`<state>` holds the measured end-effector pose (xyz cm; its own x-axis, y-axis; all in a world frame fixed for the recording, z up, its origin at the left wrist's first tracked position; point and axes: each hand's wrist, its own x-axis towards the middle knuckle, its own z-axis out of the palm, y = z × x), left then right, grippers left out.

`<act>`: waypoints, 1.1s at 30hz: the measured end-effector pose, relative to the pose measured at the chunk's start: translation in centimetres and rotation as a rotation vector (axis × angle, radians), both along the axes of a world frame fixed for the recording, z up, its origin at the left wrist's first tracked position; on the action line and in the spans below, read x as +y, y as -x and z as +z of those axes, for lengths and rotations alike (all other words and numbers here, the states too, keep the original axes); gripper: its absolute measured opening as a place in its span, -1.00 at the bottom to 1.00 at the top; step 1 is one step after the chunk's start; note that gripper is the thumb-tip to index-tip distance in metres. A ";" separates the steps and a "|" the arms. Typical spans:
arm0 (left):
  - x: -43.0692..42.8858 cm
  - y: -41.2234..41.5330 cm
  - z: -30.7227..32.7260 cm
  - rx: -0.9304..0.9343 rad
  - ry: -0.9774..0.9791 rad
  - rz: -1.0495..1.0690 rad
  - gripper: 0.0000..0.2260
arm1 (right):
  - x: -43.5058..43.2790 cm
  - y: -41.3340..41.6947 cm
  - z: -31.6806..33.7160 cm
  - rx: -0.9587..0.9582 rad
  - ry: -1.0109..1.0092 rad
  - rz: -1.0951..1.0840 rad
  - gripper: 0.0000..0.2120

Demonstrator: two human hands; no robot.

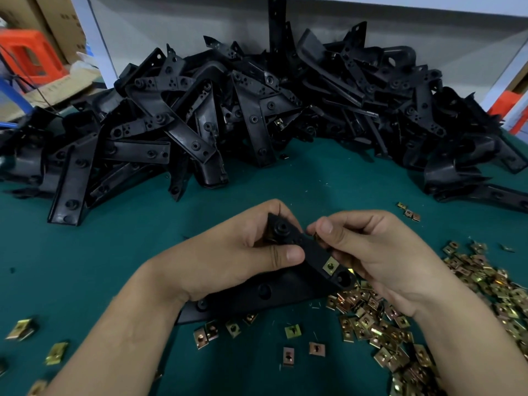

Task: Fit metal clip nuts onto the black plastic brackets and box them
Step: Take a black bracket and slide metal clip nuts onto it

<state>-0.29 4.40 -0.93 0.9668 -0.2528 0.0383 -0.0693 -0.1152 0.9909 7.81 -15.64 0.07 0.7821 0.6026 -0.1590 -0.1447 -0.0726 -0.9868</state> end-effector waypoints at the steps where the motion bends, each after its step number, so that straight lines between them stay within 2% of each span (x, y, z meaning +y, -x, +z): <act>1: 0.0 0.0 0.0 0.000 0.003 -0.001 -0.85 | 0.0 0.1 0.0 -0.002 0.004 0.029 -0.64; 6: -0.1 -0.1 0.0 0.005 0.000 -0.017 -0.85 | 0.2 0.3 0.1 -0.048 0.042 0.085 -0.72; 16: -0.3 -0.2 -0.2 0.015 -0.024 -0.006 -0.76 | 0.2 0.2 -0.3 -0.163 0.126 0.104 -0.64; 20: -0.4 -0.2 -0.2 -0.004 -0.032 -0.005 -0.79 | 0.2 0.2 -0.3 -0.188 0.139 0.094 -0.65; 26: -0.6 -0.4 -0.2 -0.082 -0.152 0.063 -0.78 | 0.5 0.2 -0.4 -0.224 0.114 0.096 -0.66; 30: -0.5 -0.4 -0.2 -0.148 -0.200 0.093 -0.75 | 0.6 0.3 -0.3 -0.316 0.101 0.106 -0.70; 33: -0.8 -0.6 -0.3 -0.194 -0.138 0.153 -0.82 | 0.5 0.2 -0.3 -0.225 0.064 0.073 -0.64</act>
<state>0.34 3.63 -1.23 0.9721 -0.1201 0.2014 -0.2273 -0.2722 0.9350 7.64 -15.16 -0.24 0.7570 0.6529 -0.0257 0.0859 -0.1385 -0.9866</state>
